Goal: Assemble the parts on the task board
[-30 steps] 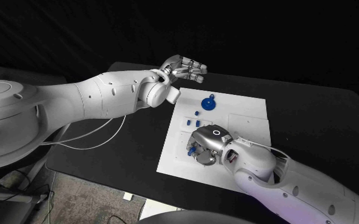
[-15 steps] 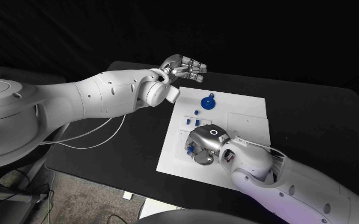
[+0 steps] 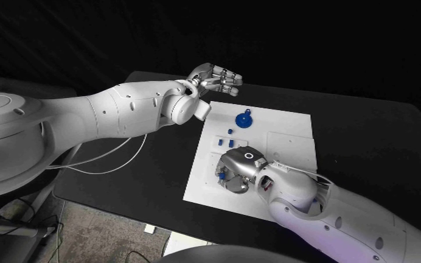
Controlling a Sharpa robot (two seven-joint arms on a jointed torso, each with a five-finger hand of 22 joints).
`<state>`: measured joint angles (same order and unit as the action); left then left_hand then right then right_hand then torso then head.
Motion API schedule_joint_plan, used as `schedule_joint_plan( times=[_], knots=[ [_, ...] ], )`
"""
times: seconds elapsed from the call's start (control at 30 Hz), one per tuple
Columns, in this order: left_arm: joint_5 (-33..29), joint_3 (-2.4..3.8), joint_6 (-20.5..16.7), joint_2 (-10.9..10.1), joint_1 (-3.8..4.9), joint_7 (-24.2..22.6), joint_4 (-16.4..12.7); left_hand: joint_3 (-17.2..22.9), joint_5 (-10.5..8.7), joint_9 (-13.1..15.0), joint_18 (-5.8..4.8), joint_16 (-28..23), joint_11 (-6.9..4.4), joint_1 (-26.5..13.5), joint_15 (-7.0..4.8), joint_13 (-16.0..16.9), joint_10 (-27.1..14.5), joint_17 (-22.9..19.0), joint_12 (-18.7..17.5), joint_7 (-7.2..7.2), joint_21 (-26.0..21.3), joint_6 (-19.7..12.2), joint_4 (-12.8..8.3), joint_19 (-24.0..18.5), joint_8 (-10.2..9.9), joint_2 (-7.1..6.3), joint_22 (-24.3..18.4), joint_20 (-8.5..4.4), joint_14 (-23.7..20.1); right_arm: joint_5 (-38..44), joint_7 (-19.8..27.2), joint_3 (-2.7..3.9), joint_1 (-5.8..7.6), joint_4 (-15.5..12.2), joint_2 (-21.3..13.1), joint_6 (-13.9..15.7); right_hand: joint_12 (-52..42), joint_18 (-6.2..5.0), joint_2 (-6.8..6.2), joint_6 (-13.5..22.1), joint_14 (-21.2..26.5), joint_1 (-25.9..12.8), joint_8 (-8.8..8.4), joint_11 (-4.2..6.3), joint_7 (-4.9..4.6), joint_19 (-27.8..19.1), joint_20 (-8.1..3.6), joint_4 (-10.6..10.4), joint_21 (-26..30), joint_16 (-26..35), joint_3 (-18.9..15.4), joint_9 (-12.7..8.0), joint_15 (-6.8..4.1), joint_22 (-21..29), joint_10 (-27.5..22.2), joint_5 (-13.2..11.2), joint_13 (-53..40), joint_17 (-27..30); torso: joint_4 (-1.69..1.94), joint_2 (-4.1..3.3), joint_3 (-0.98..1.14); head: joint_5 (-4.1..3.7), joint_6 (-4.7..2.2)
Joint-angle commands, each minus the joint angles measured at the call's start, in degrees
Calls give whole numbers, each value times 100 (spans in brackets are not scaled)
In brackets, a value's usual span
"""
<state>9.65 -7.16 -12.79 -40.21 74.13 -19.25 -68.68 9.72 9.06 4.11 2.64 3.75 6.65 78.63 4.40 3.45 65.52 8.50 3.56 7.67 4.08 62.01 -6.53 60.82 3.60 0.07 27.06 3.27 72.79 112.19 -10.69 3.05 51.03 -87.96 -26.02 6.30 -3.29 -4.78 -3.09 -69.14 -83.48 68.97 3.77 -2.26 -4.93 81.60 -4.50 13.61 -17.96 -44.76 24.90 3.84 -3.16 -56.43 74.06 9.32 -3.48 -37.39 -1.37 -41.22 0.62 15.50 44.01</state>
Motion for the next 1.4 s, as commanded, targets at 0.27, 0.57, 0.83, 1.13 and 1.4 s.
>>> schedule_joint_plan(
  times=[0.27, 0.57, 0.83, 1.13, 1.4],
  knots=[
    [27, 3, 115, 3, 1, -7, -5, 38, 26, 3, 42, -15, -6, 13, -8, -4, 5, 6, -20, -9, 19, -33, 20, 13, 7, 18, 2, -13, -10, -249, 75, -43, -45, 9, -18, 270, -15, -180, -317, 411, 90, -135, -22, -222, -119, 2, 126, -10, 89, 25, -101, -21, 145, 58, -762, 11, 11, 30, -2, -1, 4, -35, -14],
    [28, 3, 135, -1, 1, 8, -1, 38, 26, 3, 42, -15, -6, 13, -8, -4, 5, 6, -20, -9, 19, -33, 20, 13, 7, 18, 2, -13, -10, -381, 90, -43, -45, -92, -96, 800, -57, -387, -678, 926, 190, 604, -19, -396, -82, -2, 302, -794, 324, 70, -1317, -26, 281, 291, -1538, 139, 7, 235, -1, 0, 3, -69, -26],
    [28, 3, 146, -10, 1, 14, 6, 41, 26, 4, 45, -12, -5, 25, -10, -3, 4, 8, -19, -9, 22, -34, 18, 15, 8, 18, 1, -14, -3, -499, 93, -21, -44, -330, -263, 1176, -62, -402, -803, 994, 185, 789, -19, -409, -57, 41, 311, -1142, 350, 25, -1514, -25, 287, 329, -1594, 182, 9, 283, -5, 2, 1, -104, -59],
    [28, 3, 154, -11, 0, 5, 16, 41, 26, 4, 45, -12, -5, 25, -10, -3, 4, 8, -19, -9, 22, -34, 18, 15, 8, 18, 1, -14, -3, -1695, 379, 406, -43, -619, -653, 1458, -91, -369, -566, 975, 128, 743, -22, -288, -153, 105, 241, -962, 318, -10, -1284, -27, 198, 320, -1128, 39, 18, 285, -11, 9, -2, -284, -132],
    [28, 2, 151, -48, -5, -11, 44, 41, 29, 5, 44, -12, -13, 23, -15, -3, 26, 10, -18, -11, 26, -27, 19, 16, 10, 19, 7, -17, 7, -3541, 597, 980, 28, -746, -1527, 726, -622, -76, -273, 591, 106, 222, 1, 178, -71, 97, -35, -675, 314, 39, -1056, 8, -88, 301, 466, 314, -147, 260, -68, 60, 9, -559, -180]
  ],
)
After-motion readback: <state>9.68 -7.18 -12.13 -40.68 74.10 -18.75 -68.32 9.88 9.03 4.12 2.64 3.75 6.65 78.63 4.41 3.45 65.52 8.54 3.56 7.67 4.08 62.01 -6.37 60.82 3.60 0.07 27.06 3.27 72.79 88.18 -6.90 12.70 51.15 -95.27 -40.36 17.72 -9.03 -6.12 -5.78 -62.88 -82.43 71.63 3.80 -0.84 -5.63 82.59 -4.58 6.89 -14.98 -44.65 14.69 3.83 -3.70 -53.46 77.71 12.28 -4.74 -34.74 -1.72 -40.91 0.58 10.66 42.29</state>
